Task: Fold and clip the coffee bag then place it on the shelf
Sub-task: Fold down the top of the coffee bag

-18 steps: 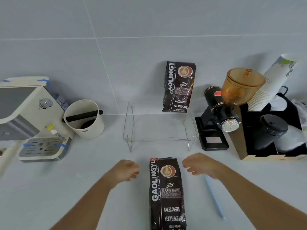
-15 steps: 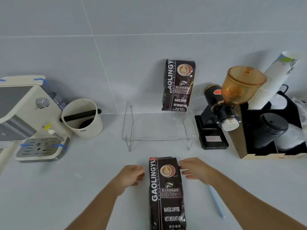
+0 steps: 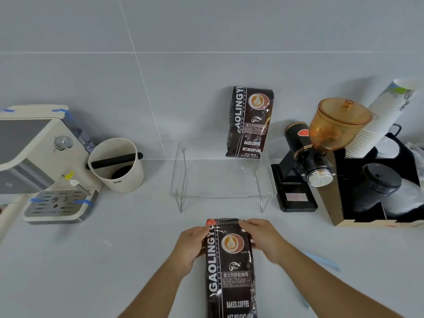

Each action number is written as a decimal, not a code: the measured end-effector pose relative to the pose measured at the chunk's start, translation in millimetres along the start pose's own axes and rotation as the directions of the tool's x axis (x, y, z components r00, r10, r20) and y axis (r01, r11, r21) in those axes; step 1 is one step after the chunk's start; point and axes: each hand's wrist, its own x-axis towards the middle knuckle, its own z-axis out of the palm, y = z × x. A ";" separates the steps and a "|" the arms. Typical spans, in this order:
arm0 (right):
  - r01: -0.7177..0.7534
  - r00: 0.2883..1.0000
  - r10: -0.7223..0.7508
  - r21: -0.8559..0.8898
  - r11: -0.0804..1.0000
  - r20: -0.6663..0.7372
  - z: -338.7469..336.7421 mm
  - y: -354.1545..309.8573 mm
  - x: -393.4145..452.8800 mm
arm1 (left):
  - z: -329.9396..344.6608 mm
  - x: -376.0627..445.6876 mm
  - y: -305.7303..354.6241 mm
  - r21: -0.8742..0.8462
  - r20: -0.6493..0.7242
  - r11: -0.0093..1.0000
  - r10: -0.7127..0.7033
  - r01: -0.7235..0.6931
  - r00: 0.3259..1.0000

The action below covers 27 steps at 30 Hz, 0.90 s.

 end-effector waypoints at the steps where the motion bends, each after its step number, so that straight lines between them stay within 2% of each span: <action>1: 0.007 1.000 -0.007 0.011 1.000 -0.012 1.0 -0.9 -2.8 | 0.5 -1.7 1.0 -0.016 -0.006 1.000 0.011 -0.011 1.000; 8: 0.108 0.991 -0.102 0.061 0.992 -0.082 8.9 -3.6 -32.9 | 6.4 -38.8 11.2 -0.134 -0.035 0.984 0.111 -0.114 0.993; 16: 0.329 0.944 -0.327 0.106 0.938 -0.044 5.6 -25.9 -85.8 | 2.8 -85.0 30.9 -0.190 -0.021 0.925 0.331 -0.328 0.944; 23: 0.468 0.883 -0.468 0.126 0.875 -0.034 1.9 -39.1 -103.6 | -0.7 -99.7 43.3 -0.114 -0.021 0.871 0.478 -0.477 0.878; 27: 0.490 0.872 -0.485 0.089 0.867 -0.069 0.9 -36.2 -99.5 | 1.0 -95.9 47.9 -0.064 -0.045 0.865 0.495 -0.497 0.867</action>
